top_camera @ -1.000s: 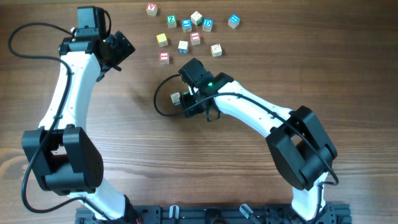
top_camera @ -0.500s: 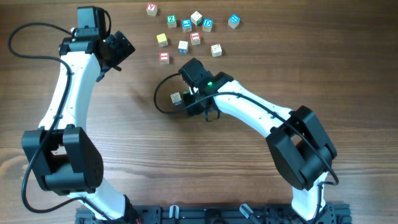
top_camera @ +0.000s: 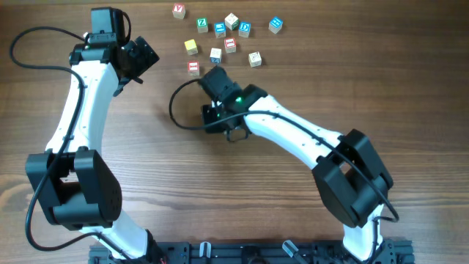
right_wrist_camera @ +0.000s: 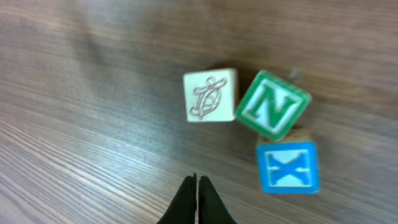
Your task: Form a circle
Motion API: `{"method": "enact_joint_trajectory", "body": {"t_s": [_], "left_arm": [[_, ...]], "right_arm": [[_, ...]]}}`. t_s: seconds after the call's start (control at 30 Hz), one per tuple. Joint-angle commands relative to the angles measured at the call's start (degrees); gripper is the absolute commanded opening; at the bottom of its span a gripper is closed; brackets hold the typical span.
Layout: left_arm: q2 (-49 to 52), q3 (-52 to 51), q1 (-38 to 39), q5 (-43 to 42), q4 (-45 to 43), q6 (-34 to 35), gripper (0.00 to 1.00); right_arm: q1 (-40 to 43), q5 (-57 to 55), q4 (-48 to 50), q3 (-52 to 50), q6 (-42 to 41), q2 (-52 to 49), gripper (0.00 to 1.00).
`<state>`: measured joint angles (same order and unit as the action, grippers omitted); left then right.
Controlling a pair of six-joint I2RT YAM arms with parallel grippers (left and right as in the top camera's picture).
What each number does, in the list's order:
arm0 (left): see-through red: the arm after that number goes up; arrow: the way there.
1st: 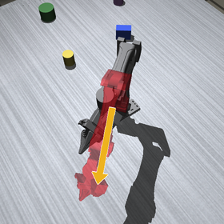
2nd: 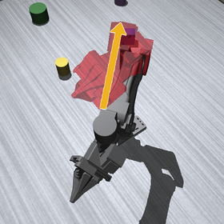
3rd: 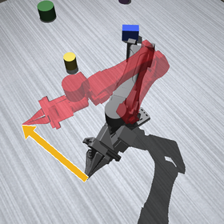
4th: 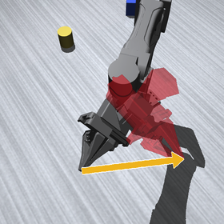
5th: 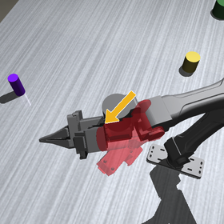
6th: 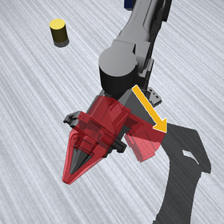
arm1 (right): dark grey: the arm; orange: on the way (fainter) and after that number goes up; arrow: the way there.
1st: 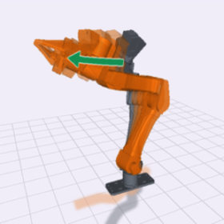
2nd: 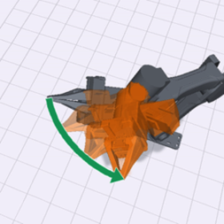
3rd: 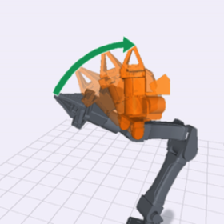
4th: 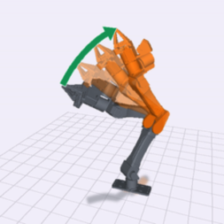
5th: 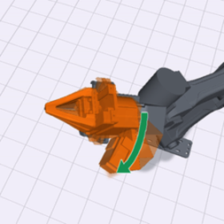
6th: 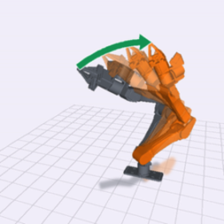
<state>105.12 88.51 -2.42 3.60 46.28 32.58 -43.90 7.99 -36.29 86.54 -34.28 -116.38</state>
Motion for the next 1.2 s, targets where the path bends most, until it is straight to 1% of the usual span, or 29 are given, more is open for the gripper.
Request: {"method": "enact_joint_trajectory", "body": {"t_s": [0.0,0.13,0.27,0.53,0.77,0.83,0.9,0.97,1.07,1.1,1.17], "left_arm": [[-0.3,0.5,-0.1,0.6,-0.2,-0.9,1.00],[-0.3,0.5,-0.1,0.5,-0.2,-0.9,1.00],[-0.3,0.5,-0.1,0.5,-0.2,-0.9,1.00],[-0.3,0.5,-0.1,0.5,-0.2,-0.9,1.00],[-0.3,0.5,-0.1,0.6,-0.2,-0.9,1.00],[-0.3,0.5,-0.1,0.5,-0.2,-0.9,1.00],[-0.3,0.5,-0.1,0.5,-0.2,-0.9,1.00],[-0.3,0.5,-0.1,0.6,-0.2,-0.9,1.00],[-0.3,0.5,-0.1,0.6,-0.2,-0.9,1.00],[-0.3,0.5,-0.1,0.5,-0.2,-0.9,1.00],[-0.3,0.5,-0.1,0.5,-0.2,-0.9,1.00]], "right_arm": [[-0.4,-2.6,0.7,-1.2,-1.9,-3.2,0.04],[-0.4,-4.6,0.7,-1.2,-3.9,-4.2,0.04],[-0.4,-8.8,-0.7,-1.2,-8.2,-4.2,0.04],[-0.4,-9.7,-1.8,-1.2,-9.4,-4.2,0.04],[-0.4,-9.5,-1.8,-1.2,-9.4,-4.2,0.04],[-0.4,-7.5,-1.2,-1.0,-9.1,-4.1,0.04],[-0.4,-2.6,-0.3,-0.1,-7.1,-3.8,0.04],[-0.4,-0.8,-0.9,1.9,-5.7,-2.8,0.04],[0.0,-3.8,-0.8,2.9,-4.9,0.7,0.04],[0.9,-6.7,-0.9,2.9,-4.9,2.4,0.04],[3.0,-8.2,-1.3,2.9,-5.8,3.0,0.04]]}}
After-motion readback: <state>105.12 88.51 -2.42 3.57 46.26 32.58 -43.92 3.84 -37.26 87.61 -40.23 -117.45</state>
